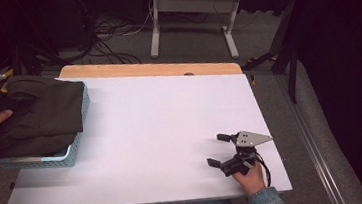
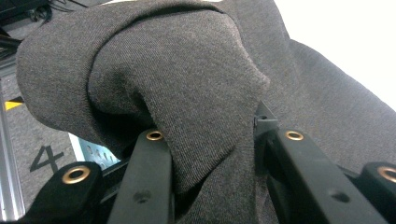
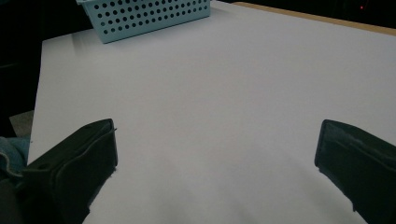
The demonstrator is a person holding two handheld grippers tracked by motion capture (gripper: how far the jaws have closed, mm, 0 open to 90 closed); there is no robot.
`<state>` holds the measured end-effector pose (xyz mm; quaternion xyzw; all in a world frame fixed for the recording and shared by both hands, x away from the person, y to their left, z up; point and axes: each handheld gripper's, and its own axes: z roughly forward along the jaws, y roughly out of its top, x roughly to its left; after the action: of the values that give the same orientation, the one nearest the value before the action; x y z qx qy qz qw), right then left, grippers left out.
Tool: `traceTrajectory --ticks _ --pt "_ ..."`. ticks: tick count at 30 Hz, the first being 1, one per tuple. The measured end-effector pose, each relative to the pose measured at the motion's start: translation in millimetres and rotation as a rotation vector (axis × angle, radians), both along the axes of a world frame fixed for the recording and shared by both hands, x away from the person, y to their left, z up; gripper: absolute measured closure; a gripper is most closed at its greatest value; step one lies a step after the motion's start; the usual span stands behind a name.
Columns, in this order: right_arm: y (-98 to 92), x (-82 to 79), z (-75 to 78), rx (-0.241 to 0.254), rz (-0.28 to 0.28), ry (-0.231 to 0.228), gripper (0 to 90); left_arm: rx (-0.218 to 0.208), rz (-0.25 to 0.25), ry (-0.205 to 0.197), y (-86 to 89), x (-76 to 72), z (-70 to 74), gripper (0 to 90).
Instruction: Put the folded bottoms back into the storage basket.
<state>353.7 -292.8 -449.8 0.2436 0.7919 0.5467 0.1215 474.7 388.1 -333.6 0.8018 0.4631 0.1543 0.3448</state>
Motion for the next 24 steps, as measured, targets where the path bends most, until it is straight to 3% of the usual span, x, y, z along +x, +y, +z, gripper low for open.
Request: traceTrajectory --ticks 10,18,24 --pt "0.3 0.1 -0.2 -0.004 0.000 0.000 0.2 -0.027 0.019 0.034 7.9 4.1 -14.9 68.4" --pt "0.5 0.1 -0.3 -0.006 -0.001 0.000 0.2 0.033 0.026 0.077 4.7 13.4 -29.3 67.4" --pt "0.4 0.2 -0.3 -0.007 -0.001 0.000 0.2 0.082 0.029 0.082 -0.4 18.8 -36.5 66.2"
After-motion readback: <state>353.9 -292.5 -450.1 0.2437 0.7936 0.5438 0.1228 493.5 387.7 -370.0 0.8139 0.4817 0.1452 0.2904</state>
